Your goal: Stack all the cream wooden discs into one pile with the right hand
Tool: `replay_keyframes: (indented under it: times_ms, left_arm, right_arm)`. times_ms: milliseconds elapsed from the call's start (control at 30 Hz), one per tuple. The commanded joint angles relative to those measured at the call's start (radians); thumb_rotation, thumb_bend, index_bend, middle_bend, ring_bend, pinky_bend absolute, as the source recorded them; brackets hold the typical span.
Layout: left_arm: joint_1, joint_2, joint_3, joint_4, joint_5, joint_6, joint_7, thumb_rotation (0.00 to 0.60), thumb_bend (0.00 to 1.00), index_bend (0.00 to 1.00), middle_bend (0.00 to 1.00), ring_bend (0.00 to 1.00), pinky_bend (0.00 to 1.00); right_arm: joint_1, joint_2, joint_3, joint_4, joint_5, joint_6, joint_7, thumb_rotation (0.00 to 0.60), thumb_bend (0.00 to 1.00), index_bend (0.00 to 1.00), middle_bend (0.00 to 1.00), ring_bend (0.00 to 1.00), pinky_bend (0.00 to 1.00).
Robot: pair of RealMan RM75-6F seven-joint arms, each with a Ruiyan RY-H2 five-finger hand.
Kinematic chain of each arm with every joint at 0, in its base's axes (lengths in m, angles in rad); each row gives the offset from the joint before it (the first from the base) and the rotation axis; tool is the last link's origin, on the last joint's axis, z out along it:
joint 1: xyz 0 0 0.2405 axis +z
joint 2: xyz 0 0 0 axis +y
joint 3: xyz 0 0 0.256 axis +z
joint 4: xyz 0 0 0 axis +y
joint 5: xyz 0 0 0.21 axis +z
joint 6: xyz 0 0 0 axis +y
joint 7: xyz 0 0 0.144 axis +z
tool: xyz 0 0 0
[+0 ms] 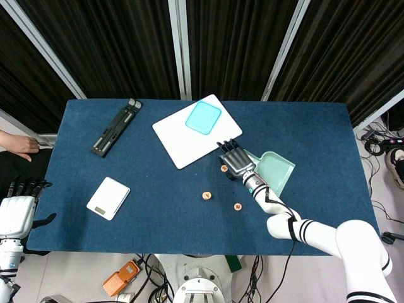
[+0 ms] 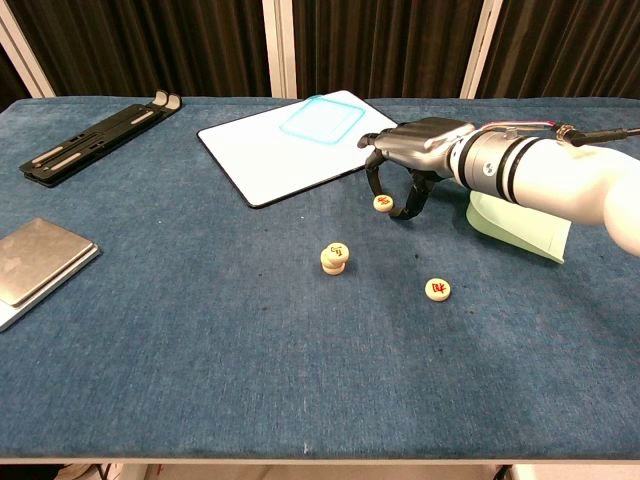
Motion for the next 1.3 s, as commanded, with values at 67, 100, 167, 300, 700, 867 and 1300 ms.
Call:
replay_keyframes:
  times_ms: [67,100,167,300,700,867,1300]
  left_arm:
    - [0.0,-0.001,-0.001,0.002,0.001,0.001,-0.001,0.6,0.07,0.27,0.21,0.12,0.01]
    - [-0.001,-0.001,-0.001,0.003,0.001,0.001,-0.002,0.6,0.07,0.27,0.21,0.12,0.01]
    - [-0.001,-0.002,-0.001,0.004,0.0,0.0,-0.003,0.6,0.07,0.27,0.21,0.12,0.01]
    - [0.0,-0.002,-0.001,0.007,-0.002,-0.001,-0.005,0.6,0.07,0.27,0.21,0.12,0.01]
    - [-0.001,-0.004,-0.001,0.006,0.001,-0.002,-0.006,0.6,0.07,0.27,0.21,0.12,0.01]
    - [0.0,-0.004,0.001,0.005,0.003,0.0,-0.006,0.6,0.07,0.27,0.21,0.12,0.01]
    - [0.006,-0.009,0.003,0.018,-0.002,0.0,-0.019,0.6,0.07,0.27,0.21,0.12,0.01]
  right_arm:
    - [0.004,-0.009,0.0,0.015,-0.003,-0.004,0.009,0.6,0.5,0.53,0.07,0.0,0.01]
    - [0.005,-0.01,0.0,0.018,-0.004,-0.005,0.011,0.6,0.5,0.54,0.07,0.0,0.01]
    - [0.006,-0.01,0.0,0.018,-0.011,-0.003,0.018,0.6,0.51,0.56,0.07,0.0,0.01]
    - [-0.003,0.015,0.004,-0.022,-0.04,0.023,0.046,0.6,0.52,0.57,0.08,0.0,0.01]
    - [-0.062,0.196,-0.047,-0.365,-0.227,0.129,0.137,0.6,0.52,0.57,0.08,0.0,0.01]
    - [-0.065,0.199,-0.073,-0.408,-0.26,0.129,0.132,0.6,0.52,0.56,0.09,0.0,0.01]
    - [-0.046,0.148,-0.082,-0.39,-0.245,0.108,0.059,0.6,0.52,0.53,0.09,0.0,0.01]
